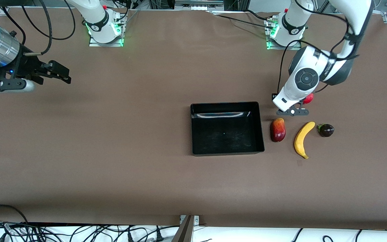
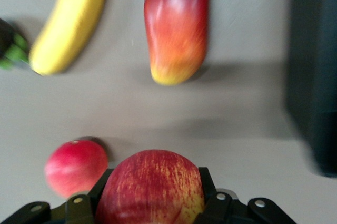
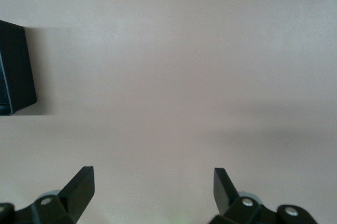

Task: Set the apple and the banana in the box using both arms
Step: 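Carry the apple with the left gripper over the box and lower it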

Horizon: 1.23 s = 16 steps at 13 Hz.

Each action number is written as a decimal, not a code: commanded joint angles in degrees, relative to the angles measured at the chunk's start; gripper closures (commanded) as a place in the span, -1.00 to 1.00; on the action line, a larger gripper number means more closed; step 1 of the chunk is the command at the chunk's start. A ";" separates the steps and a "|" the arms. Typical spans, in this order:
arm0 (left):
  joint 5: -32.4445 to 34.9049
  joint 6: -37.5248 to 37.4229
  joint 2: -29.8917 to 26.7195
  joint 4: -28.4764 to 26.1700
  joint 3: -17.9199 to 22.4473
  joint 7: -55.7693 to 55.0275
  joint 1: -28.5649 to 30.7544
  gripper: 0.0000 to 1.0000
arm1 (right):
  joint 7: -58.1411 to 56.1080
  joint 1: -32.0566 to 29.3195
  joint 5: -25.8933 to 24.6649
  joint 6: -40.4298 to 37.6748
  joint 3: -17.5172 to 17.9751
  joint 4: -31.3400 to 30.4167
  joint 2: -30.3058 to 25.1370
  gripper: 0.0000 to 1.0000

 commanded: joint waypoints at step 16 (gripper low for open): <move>-10.07 7.83 24.08 17.91 -1.43 -19.09 -9.49 -0.99 | -2.55 -24.64 -4.62 4.63 24.43 -0.77 0.63 -1.00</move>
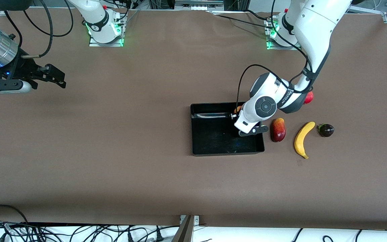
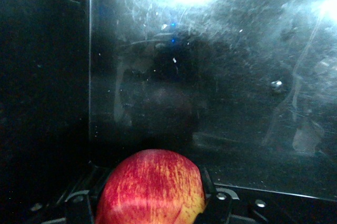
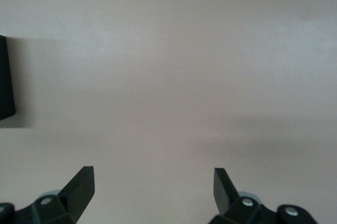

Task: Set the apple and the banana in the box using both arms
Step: 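Carry the apple with the left gripper over the box and lower it, then open the left gripper to drop the apple into the box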

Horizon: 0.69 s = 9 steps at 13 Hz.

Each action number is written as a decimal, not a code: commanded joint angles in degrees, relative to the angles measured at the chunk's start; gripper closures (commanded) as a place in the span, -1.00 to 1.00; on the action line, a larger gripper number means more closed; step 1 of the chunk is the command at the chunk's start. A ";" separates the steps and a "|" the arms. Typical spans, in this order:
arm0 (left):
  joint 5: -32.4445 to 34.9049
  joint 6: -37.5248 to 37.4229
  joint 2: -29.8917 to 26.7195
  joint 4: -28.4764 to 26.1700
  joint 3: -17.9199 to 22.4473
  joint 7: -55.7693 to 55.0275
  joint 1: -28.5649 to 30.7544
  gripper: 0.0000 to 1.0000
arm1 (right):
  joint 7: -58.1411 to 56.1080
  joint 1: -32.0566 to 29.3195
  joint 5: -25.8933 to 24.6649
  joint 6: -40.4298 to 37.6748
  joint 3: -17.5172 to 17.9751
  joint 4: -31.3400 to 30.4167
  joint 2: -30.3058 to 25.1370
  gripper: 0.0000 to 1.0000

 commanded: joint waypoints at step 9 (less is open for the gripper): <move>7.25 -24.04 -3.09 17.73 1.24 19.82 9.29 -1.00 | -0.17 -1.32 -1.91 3.73 0.93 1.25 1.38 -1.00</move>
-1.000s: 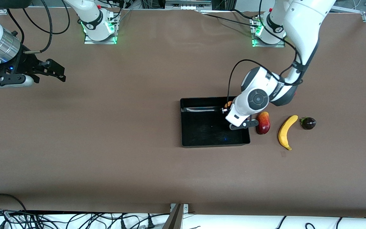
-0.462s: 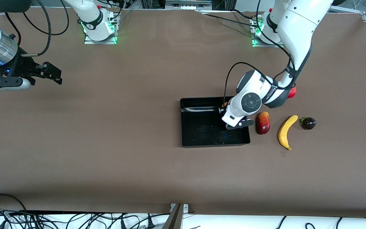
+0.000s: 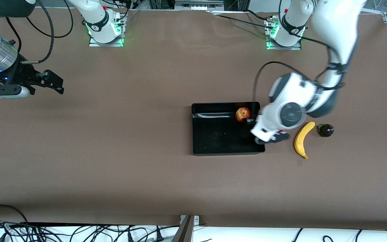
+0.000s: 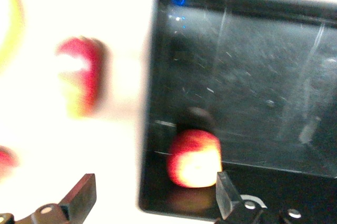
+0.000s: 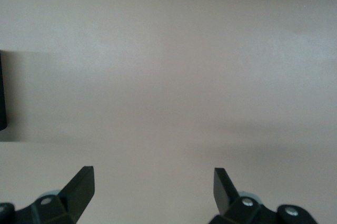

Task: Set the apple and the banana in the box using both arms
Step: 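Open the left gripper to drop the apple into the box, then move the left gripper to the yellow banana and grasp it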

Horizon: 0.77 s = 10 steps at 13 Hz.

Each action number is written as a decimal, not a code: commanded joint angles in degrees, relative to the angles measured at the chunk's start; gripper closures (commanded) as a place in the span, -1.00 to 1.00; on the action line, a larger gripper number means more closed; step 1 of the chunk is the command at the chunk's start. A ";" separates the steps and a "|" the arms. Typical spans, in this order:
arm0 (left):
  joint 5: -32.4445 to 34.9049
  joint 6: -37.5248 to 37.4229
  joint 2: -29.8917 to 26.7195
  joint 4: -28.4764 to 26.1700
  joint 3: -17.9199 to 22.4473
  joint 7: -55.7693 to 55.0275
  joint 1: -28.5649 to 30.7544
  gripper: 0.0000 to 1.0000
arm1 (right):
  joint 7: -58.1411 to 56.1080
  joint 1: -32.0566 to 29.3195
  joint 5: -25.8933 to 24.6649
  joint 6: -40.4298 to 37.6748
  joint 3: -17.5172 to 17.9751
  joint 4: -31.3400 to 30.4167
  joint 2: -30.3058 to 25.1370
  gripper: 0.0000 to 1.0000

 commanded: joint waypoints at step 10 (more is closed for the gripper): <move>14.37 32.49 4.45 -17.84 -0.01 42.11 18.94 -0.91 | -0.26 -0.75 -1.07 1.12 0.89 1.11 0.41 -1.00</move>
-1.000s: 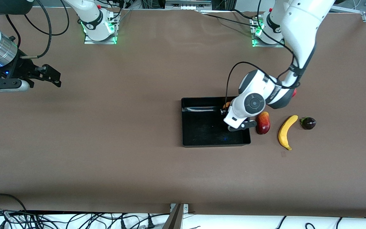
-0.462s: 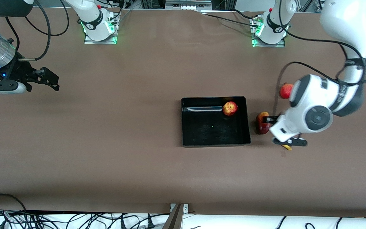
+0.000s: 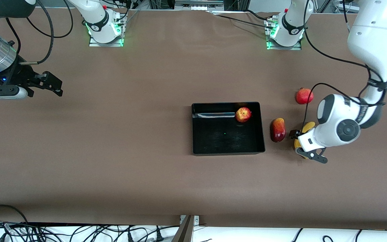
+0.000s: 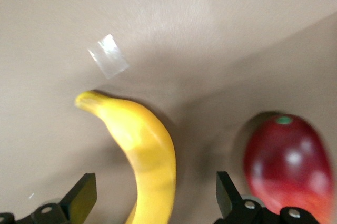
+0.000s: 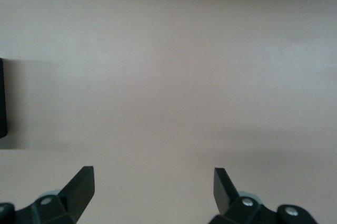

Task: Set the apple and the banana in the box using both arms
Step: 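Move the left gripper to the yellow banana and grasp it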

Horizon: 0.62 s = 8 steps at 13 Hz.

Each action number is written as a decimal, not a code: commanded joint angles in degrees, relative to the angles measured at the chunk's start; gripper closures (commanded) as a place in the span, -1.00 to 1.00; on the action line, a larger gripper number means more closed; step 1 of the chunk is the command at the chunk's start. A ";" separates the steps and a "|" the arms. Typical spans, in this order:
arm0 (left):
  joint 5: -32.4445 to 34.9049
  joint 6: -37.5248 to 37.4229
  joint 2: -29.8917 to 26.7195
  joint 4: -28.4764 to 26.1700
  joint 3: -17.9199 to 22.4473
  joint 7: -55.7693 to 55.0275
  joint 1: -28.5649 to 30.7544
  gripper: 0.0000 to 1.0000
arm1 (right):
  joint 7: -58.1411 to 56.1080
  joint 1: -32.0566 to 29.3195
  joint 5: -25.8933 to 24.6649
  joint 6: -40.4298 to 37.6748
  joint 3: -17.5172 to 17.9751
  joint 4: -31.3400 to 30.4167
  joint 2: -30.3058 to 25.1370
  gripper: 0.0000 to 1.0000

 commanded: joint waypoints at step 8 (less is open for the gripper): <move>2.32 -7.47 -4.70 0.34 -1.57 2.87 1.56 1.00 | -0.17 -0.65 -0.90 -0.48 0.84 1.06 0.36 -1.00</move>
